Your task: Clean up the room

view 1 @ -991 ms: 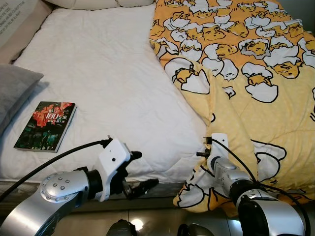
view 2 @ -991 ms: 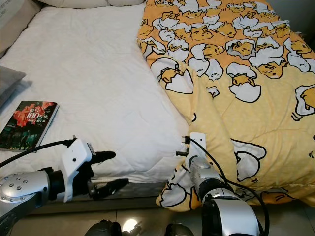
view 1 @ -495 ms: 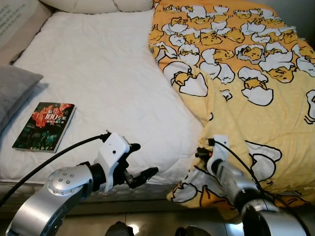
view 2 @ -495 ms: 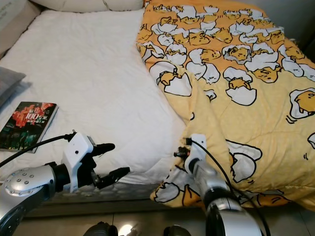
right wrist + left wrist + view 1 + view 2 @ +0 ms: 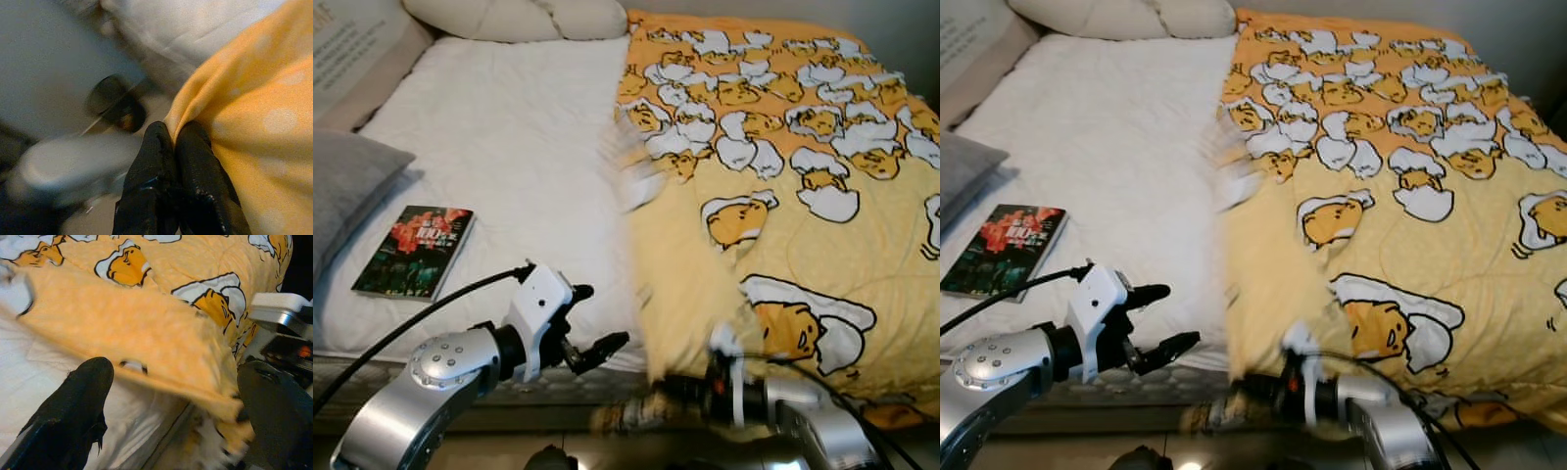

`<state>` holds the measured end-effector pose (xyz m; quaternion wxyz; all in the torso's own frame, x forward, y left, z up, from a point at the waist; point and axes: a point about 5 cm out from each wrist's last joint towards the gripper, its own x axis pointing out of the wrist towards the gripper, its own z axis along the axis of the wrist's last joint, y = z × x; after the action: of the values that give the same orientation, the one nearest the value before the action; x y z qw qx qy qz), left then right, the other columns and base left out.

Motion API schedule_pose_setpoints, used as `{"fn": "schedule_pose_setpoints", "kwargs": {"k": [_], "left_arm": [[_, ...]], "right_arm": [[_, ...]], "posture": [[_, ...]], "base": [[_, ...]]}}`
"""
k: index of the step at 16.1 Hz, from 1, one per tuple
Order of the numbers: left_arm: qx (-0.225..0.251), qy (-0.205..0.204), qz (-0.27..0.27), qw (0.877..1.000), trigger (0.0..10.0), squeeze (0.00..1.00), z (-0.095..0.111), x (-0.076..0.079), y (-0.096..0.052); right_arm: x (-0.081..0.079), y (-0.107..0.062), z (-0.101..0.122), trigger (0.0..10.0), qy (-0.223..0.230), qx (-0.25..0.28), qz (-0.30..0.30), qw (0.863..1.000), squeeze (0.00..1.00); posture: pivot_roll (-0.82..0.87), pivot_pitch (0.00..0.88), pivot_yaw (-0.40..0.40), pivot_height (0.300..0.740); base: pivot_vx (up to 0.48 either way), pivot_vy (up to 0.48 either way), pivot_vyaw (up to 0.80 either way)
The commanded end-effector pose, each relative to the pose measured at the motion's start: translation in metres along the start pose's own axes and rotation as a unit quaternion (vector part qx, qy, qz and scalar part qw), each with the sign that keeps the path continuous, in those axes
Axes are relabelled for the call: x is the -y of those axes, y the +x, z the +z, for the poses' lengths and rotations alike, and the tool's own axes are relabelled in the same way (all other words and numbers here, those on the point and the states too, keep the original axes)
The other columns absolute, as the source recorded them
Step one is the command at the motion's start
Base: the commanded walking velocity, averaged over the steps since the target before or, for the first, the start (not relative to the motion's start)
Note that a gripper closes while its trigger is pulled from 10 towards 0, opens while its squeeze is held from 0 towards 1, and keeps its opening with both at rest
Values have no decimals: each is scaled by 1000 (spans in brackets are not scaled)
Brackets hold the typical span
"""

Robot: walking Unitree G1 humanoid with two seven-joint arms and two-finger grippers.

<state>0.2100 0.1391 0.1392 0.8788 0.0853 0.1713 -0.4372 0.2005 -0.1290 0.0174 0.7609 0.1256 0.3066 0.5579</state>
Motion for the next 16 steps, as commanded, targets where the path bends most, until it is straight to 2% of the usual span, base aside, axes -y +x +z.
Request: {"fn": "schedule_pose_setpoints", "kwargs": {"k": [1, 4, 5, 7, 8, 11, 15, 16], "left_arm": [[-1, 6, -4, 1000, 10000, 0, 0, 3, 1], [-2, 6, -4, 1000, 10000, 0, 0, 4, 1], [-2, 7, -4, 1000, 10000, 0, -1, 4, 1], [-3, 8, -2, 1000, 10000, 0, -1, 4, 1], [-4, 9, -1, 1000, 10000, 0, -1, 3, 1], [-4, 13, 2, 1000, 10000, 0, -1, 2, 2], [-3, 11, 10, 1000, 10000, 0, -3, 0, 2], [-1, 11, 15, 1000, 10000, 0, -3, -2, 2]], "right_arm": [[-12, 3, 9, 0, -6, 0, 41, 999, 0], [-23, 5, 8, 0, -9, -19, 67, 998, 0], [-24, 6, 8, 10000, -19, -24, 59, 998, 0], [-23, 7, 7, 10000, -16, -29, 48, 998, 0], [-26, 6, 6, 10000, -1, -38, 57, 998, 1000], [-27, 4, 1, 10000, 10, -54, 63, 997, 1000], [-30, -3, 1, 10000, 2, -63, 50, 997, 1000], [-30, -4, 3, 10000, 2, -55, 41, 998, 322]], "posture": [[112, 18, -5, 740], [115, 22, -6, 740], [115, 23, -8, 740], [115, 23, -8, 740], [115, 23, -8, 740], [114, 20, -10, 740], [102, 5, -19, 740], [99, 0, -24, 740]], "base": [[0, 0, 0], [0, 0, 0], [0, 0, 0], [0, 0, 0], [0, 0, 0], [0, 0, 0], [0, 0, 0], [0, 0, 0]]}}
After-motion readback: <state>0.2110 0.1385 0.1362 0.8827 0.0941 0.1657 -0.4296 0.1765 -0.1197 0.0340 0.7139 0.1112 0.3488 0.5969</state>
